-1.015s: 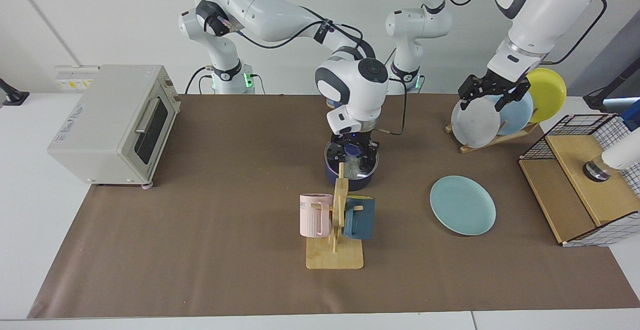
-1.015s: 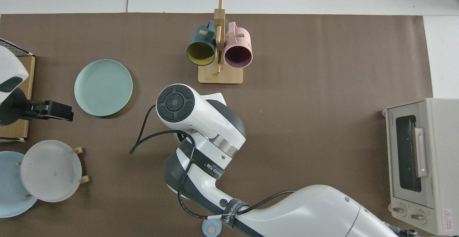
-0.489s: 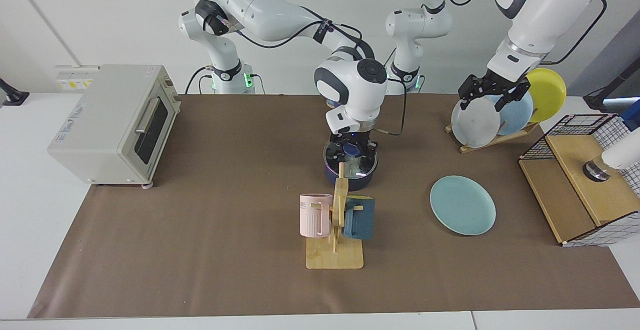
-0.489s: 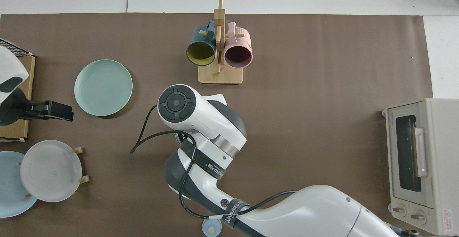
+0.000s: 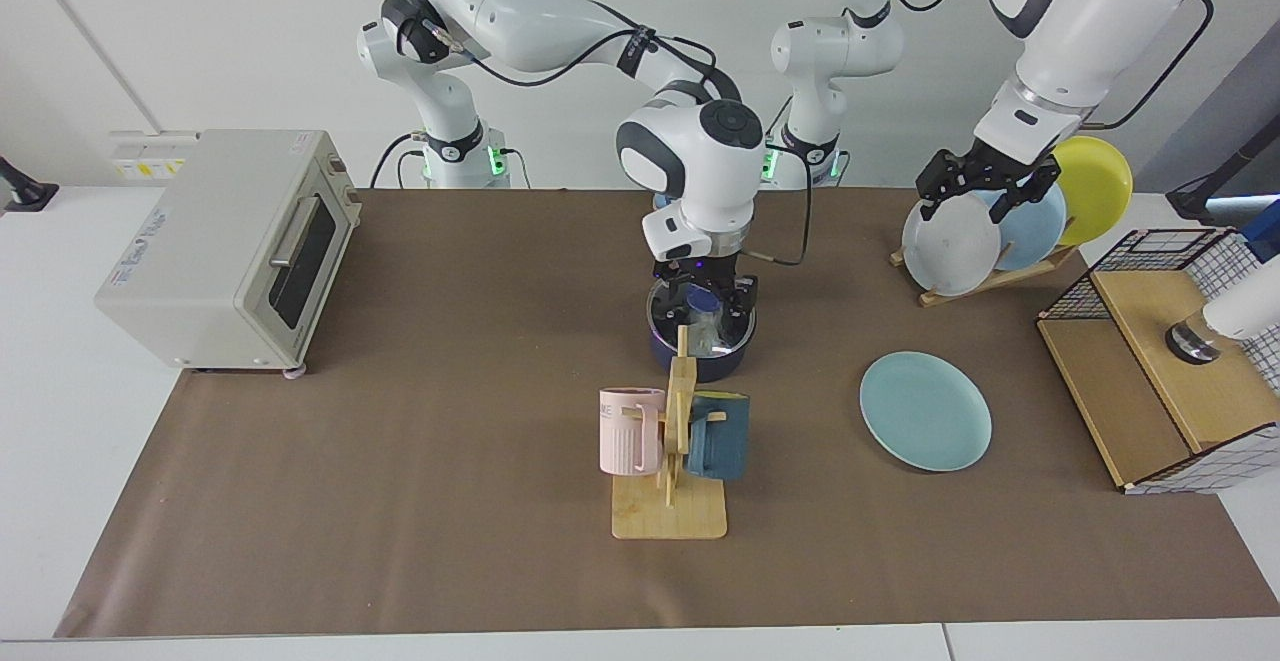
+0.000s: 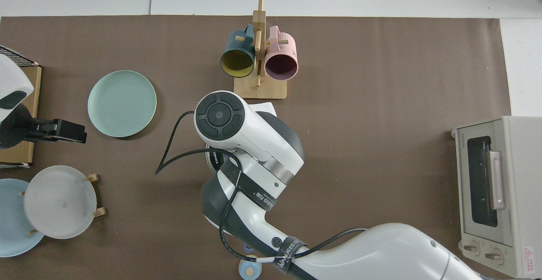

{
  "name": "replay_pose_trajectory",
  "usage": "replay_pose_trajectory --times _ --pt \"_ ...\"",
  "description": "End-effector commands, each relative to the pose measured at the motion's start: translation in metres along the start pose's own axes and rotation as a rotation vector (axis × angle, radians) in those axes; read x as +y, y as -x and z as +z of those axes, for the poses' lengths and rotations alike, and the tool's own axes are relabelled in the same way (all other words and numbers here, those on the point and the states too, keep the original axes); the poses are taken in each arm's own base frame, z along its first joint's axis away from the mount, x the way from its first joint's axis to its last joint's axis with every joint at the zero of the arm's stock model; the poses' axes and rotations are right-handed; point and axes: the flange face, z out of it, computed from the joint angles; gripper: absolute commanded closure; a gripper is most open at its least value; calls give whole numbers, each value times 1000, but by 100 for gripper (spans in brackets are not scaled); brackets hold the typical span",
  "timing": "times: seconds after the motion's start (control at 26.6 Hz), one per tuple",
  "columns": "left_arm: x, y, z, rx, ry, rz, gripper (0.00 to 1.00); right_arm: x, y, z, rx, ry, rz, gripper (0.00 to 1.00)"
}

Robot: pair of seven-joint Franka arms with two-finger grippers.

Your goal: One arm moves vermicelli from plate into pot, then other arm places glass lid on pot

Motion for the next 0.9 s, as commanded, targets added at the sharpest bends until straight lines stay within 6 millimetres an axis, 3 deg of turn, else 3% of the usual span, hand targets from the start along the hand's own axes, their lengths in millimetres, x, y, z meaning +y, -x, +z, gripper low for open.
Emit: replay_pose_trajectory --times 0.0,0.19,0.34,0.41,0.49,0.56,0.86 --pt "1 4 -4 5 -21 12 0 10 0 -52 34 -55 1 0" --pt "1 4 -4 5 -21 12 0 22 -3 -96 76 -96 -3 0" --pt "2 4 -4 5 -21 14 0 48 -27 -119 93 -77 -104 0" --pt "1 4 -5 7 -21 12 0 64 -49 -124 47 -82 -115 0" --pt "1 4 -4 5 -21 12 0 77 -56 -130 20 -90 -139 0" --pt "1 4 -4 5 -21 12 0 95 -62 -131 26 -59 -200 0" --pt "1 4 -5 7 -21 12 0 198 -118 -137 -14 19 -349 0"
